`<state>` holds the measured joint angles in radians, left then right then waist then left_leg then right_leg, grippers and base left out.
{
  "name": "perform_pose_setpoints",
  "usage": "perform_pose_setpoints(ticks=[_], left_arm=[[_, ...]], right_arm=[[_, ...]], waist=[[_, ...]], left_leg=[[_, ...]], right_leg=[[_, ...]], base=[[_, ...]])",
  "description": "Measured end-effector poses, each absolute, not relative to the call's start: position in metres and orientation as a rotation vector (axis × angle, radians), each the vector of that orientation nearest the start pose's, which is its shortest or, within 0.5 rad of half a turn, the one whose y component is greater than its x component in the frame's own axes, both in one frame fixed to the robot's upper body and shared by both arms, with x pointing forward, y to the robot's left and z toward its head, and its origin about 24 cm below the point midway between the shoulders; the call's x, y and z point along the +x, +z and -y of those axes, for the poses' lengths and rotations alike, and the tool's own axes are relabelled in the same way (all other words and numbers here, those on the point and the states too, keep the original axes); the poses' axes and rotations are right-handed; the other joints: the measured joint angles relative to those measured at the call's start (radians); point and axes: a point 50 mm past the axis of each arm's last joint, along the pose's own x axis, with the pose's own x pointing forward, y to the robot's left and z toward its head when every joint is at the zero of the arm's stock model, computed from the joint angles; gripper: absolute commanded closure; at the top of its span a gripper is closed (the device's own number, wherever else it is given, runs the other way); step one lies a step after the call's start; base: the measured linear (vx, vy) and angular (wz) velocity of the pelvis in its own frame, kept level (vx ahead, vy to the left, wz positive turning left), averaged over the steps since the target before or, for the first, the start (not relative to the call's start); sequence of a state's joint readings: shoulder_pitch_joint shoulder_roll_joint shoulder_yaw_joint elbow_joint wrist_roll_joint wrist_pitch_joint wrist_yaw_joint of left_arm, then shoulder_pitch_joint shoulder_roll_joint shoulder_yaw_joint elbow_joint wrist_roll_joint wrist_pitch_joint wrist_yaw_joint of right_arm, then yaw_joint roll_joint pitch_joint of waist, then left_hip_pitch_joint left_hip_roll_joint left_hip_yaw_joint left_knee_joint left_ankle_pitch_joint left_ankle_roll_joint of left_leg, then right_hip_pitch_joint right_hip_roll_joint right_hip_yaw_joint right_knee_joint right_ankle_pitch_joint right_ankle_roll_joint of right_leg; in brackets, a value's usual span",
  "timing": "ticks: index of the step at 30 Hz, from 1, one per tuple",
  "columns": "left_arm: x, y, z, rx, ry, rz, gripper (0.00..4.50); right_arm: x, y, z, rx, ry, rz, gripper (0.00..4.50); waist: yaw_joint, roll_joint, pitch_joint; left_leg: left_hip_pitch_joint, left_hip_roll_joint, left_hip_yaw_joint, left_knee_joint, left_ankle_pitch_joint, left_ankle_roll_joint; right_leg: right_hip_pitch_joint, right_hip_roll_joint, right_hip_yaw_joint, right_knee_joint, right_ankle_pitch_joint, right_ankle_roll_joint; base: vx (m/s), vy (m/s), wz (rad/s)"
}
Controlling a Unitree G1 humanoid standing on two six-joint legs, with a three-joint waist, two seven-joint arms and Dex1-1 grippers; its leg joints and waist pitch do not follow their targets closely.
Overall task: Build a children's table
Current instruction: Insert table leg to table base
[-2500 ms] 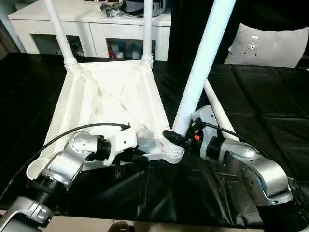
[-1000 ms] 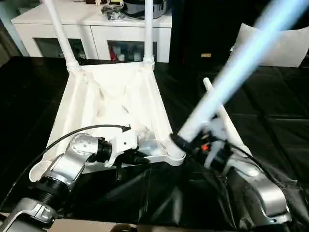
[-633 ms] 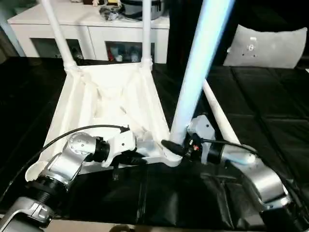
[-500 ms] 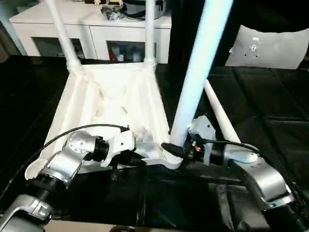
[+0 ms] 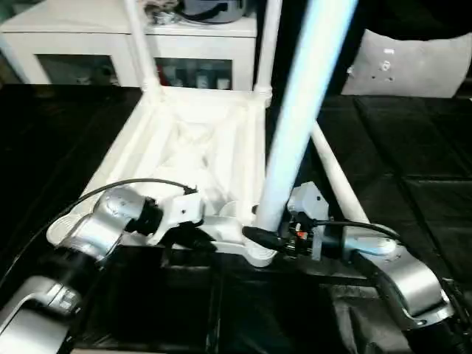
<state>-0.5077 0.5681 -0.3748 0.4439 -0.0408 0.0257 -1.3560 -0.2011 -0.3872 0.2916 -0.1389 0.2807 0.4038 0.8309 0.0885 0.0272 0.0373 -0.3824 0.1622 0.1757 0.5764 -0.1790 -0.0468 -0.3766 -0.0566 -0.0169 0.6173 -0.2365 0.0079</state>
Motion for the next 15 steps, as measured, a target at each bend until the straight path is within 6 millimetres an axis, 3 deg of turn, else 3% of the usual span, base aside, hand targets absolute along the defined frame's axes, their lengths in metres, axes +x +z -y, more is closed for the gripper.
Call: perform_pose_setpoints(ticks=[4, 7, 8, 12, 15], left_arm=[[0.280, 0.054, -0.174, 0.514, -1.424, -0.495, 4.50], [0.256, 0.051, -0.178, 0.473, -1.297, -0.485, 4.50], [0.251, 0.051, -0.176, 0.462, -1.271, -0.481, 4.50], [0.234, 0.049, -0.167, 0.389, -1.164, -0.487, 4.50], [0.220, 0.050, -0.148, 0.323, -1.042, -0.493, 4.50]], right_arm=[[0.251, 0.069, 0.098, -0.083, 1.147, -0.235, 2.61], [0.254, 0.069, 0.092, -0.073, 1.135, -0.220, 2.61], [0.254, 0.068, 0.092, -0.072, 1.129, -0.218, 2.61], [0.259, 0.068, 0.094, -0.072, 1.094, -0.218, 2.61], [0.263, 0.069, 0.098, -0.064, 1.049, -0.209, 2.61]], waist=[[-0.021, 0.000, 0.000], [-0.053, -0.004, 0.002], [-0.057, -0.006, 0.003], [-0.055, -0.010, 0.007], [-0.054, -0.017, 0.012]], left_leg=[[0.003, 0.000, 0.001, -0.003, 0.000, 0.000], [0.011, 0.000, 0.004, -0.008, 0.000, 0.000], [0.013, 0.000, 0.005, -0.009, 0.000, 0.000], [0.017, 0.000, 0.004, -0.014, 0.000, -0.001], [0.017, 0.000, 0.005, -0.014, 0.000, -0.001]], right_leg=[[0.002, 0.000, 0.001, -0.003, 0.000, 0.000], [0.005, 0.000, 0.002, -0.006, 0.000, 0.000], [0.006, 0.000, 0.002, -0.007, 0.000, 0.000], [0.006, 0.000, 0.002, -0.007, -0.003, 0.005], [0.006, 0.000, 0.002, -0.007, -0.003, 0.005]], base=[[0.000, 0.000, 0.00], [0.000, 0.000, 0.00], [0.000, 0.000, 0.00], [0.000, 0.000, 0.00], [0.000, 0.000, 0.00]])
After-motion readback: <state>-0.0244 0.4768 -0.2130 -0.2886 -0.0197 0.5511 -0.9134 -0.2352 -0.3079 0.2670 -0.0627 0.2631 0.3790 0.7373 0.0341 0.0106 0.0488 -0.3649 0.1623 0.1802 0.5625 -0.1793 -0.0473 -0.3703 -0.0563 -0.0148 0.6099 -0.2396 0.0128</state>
